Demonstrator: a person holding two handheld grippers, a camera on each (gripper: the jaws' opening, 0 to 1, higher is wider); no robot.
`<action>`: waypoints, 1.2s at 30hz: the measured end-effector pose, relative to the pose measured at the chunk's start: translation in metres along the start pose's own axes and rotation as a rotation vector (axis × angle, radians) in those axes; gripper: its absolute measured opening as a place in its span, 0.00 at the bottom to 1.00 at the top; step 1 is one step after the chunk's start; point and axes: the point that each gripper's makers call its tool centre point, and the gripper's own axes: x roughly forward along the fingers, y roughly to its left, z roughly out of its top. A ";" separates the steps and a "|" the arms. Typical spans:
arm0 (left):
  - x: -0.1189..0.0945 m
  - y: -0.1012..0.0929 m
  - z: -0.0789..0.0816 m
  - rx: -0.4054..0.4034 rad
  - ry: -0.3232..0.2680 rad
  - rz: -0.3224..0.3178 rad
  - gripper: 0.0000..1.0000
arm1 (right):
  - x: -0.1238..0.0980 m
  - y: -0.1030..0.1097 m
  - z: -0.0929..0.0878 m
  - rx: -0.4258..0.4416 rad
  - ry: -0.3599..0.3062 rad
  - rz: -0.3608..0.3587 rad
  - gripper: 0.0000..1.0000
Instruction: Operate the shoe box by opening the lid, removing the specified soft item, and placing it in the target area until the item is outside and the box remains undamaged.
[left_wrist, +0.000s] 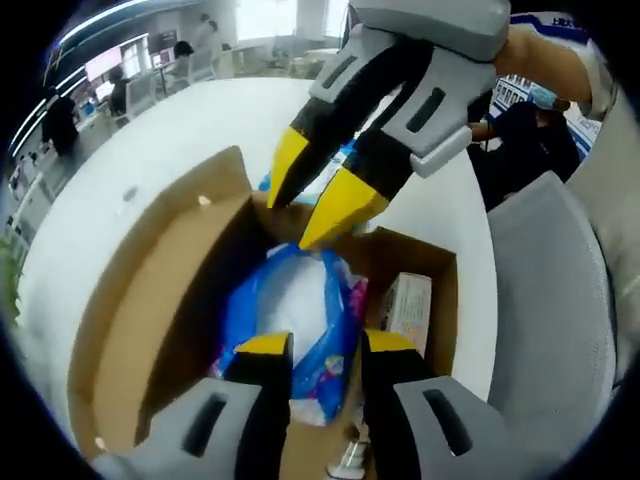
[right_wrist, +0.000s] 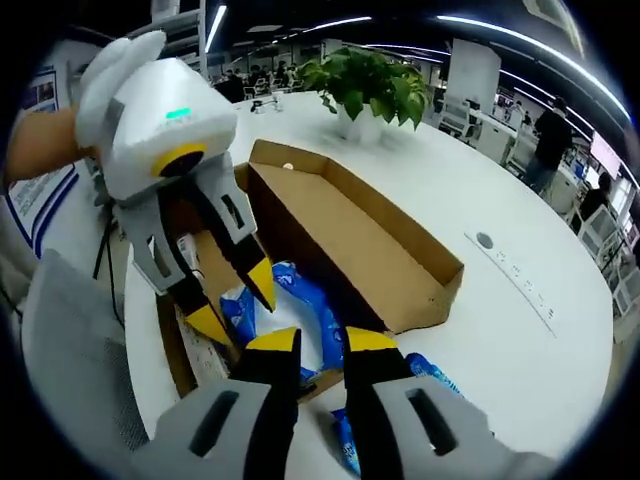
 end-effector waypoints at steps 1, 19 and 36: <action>0.001 0.000 -0.001 0.002 0.001 -0.001 0.23 | 0.004 0.001 0.001 0.004 0.001 0.003 0.14; 0.000 0.005 -0.011 -0.048 0.023 0.009 0.00 | 0.041 0.007 -0.010 -0.048 0.088 0.010 0.00; -0.031 0.002 0.002 -0.039 -0.020 0.107 0.00 | 0.021 0.006 0.026 -0.057 -0.004 -0.013 0.00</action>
